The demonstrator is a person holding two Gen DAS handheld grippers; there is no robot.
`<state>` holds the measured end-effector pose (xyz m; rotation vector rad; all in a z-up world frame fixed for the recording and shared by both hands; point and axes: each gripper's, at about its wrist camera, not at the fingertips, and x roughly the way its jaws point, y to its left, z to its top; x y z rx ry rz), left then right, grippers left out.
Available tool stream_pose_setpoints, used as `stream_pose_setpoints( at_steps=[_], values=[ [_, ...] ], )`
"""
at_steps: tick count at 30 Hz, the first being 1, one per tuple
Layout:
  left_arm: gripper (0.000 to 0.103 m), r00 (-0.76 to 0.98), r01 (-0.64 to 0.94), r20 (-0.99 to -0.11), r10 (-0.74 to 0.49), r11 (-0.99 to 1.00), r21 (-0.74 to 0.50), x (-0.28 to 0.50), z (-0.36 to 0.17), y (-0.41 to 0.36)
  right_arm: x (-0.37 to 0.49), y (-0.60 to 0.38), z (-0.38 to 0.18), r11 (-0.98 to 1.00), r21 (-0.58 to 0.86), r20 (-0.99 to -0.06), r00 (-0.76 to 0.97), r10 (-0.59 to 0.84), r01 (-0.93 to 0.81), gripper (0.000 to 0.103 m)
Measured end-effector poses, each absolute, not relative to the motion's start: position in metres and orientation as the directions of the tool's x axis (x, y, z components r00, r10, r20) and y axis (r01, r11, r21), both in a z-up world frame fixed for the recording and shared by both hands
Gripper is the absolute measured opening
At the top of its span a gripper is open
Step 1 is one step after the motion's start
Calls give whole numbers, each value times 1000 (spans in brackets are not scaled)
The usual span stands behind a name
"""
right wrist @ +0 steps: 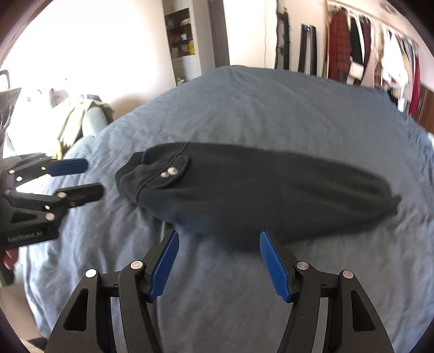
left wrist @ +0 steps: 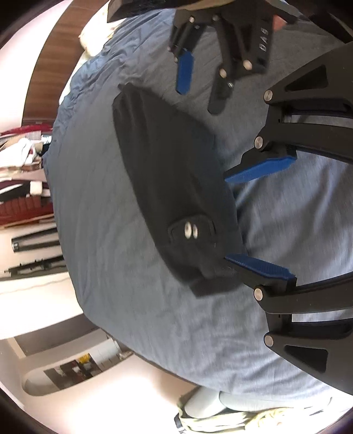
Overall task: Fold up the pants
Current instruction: 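Move both open grippers to the end of the folded pants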
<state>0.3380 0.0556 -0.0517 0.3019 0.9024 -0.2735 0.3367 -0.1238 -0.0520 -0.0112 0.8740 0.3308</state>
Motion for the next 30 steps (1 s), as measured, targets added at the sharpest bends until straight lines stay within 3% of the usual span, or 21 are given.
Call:
stream_pose_setpoints(
  at_steps=[8, 15, 22, 30],
  values=[
    [54, 526, 411, -847, -74, 894, 177, 341, -85, 32, 351, -143, -116, 926, 308, -778, 503, 378, -219, 62],
    [54, 523, 410, -849, -81, 897, 167, 344, -88, 25, 380, -148, -148, 906, 349, -806, 417, 420, -239, 62],
    [55, 543, 390, -835, -82, 906, 165, 349, -81, 26, 400, -155, -124, 884, 314, -778, 439, 448, -346, 62],
    [55, 549, 369, -832, -87, 918, 148, 353, -81, 25, 449, -169, -115, 839, 376, -767, 375, 520, -395, 62]
  ],
)
